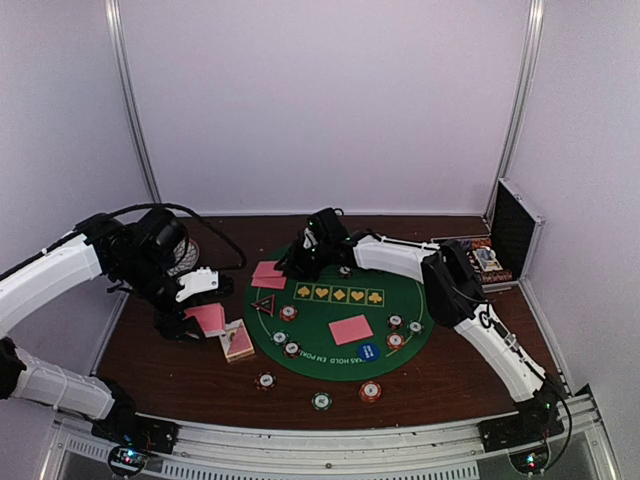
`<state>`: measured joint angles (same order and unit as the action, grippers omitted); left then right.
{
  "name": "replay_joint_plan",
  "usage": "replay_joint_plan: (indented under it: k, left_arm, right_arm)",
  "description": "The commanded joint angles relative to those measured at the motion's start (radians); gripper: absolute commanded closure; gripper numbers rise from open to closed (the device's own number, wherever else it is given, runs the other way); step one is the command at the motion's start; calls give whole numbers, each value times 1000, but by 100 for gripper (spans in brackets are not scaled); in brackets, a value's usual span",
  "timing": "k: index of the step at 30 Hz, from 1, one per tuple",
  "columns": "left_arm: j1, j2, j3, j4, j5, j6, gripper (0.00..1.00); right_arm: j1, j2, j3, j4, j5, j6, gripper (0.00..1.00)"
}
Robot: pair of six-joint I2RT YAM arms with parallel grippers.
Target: Distribute texas hold em gaming equipment
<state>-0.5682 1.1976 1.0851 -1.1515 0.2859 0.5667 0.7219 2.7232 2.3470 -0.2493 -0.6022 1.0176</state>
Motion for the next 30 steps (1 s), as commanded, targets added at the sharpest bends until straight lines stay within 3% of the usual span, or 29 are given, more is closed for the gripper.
replay_joint_plan:
  k: [1,3,5,12,19,25,30]
  left_arm:
    - [5,-16,-5,33,20,1,100]
    - [5,-20,-5,32,15,1,100]
    - [5,-27,-5,26,8,1,100]
    - [5,-46,-23,22,-4,5,100]
    - [5,-52,-26,24,-4,5,100]
    - [5,-50,-17,20,-2,5,100]
    - [5,-52,-9,18,4,3,100]
  right_arm:
    - [11,-19,28,-46,28,-38,61]
    - [14,-53,19,-80,44,-71,45]
    - [15,-91,-2,-93,52,-100,36]
    - [17,-224,-72,-169,70,-195,19]
    - [38,-405,-283,-138,70,-241,2]
    - [84,-571,-476,-97,66,-243,0]
    - [146,-692,-686,53,23,-150,1]
